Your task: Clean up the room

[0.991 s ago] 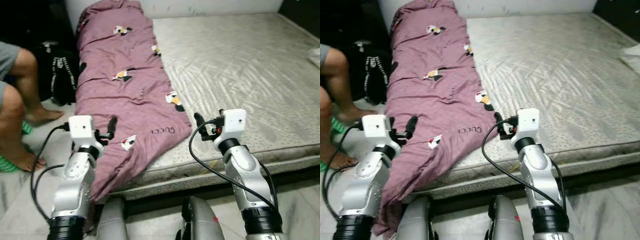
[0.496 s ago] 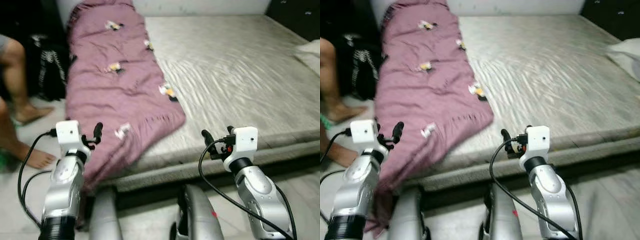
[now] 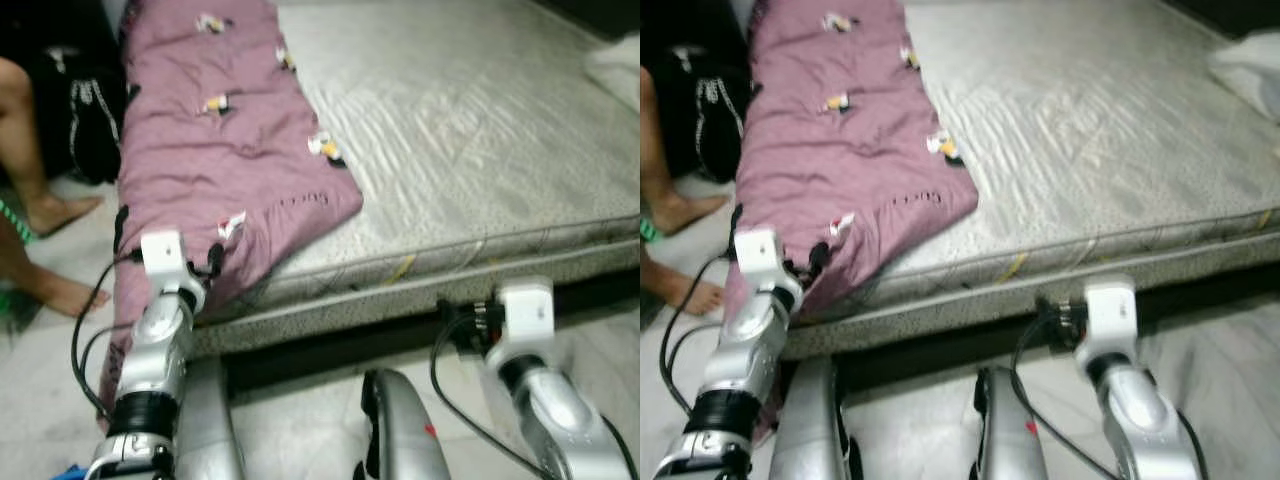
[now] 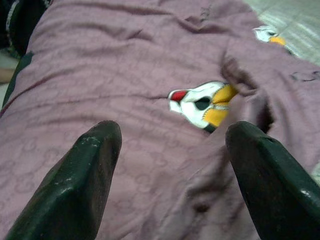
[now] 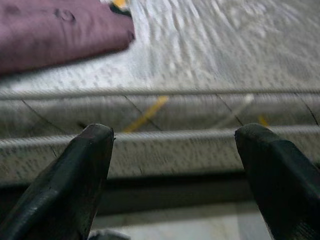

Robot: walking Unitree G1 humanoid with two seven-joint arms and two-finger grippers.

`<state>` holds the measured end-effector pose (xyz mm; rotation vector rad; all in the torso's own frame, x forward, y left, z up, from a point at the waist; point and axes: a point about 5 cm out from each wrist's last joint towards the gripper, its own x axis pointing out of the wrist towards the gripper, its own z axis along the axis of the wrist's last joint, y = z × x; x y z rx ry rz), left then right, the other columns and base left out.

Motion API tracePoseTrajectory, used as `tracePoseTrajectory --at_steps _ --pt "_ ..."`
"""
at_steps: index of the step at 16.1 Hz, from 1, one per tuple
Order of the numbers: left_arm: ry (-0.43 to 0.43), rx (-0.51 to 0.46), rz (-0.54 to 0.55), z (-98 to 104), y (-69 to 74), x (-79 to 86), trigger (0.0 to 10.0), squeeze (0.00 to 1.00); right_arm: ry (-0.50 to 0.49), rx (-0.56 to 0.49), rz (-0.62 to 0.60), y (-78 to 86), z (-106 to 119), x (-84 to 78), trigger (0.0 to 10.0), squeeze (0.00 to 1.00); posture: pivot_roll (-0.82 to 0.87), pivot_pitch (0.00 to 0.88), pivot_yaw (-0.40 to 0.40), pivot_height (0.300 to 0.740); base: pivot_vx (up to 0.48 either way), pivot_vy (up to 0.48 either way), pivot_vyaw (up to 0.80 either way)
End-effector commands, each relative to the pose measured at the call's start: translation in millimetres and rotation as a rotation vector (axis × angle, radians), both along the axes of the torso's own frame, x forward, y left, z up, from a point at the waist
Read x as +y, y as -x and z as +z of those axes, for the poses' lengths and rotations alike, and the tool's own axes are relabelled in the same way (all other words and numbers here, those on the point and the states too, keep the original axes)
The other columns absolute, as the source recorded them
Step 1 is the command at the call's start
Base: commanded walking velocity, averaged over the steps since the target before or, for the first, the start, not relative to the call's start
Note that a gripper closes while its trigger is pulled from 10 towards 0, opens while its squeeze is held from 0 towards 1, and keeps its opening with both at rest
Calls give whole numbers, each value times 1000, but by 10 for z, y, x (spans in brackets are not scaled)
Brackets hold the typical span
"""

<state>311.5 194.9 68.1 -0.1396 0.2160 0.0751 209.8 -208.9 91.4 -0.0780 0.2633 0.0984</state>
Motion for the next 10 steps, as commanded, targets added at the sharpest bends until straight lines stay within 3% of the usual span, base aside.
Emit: tracePoseTrajectory --at_steps 1,3,10 --pt "-21 -51 15 134 -98 18 10000 0 5 -50 0 -26 132 -4 10000 0 -168 75 -54 538 0 0 0" --pt "-10 -99 16 193 -146 14 10000 0 8 -48 -6 -33 135 -14 10000 0 -170 71 -53 538 0 0 0" --pt "6 -132 -10 179 -168 -23 10000 0 -1 -78 19 -167 161 65 10000 0 -149 47 -52 538 345 0 0"
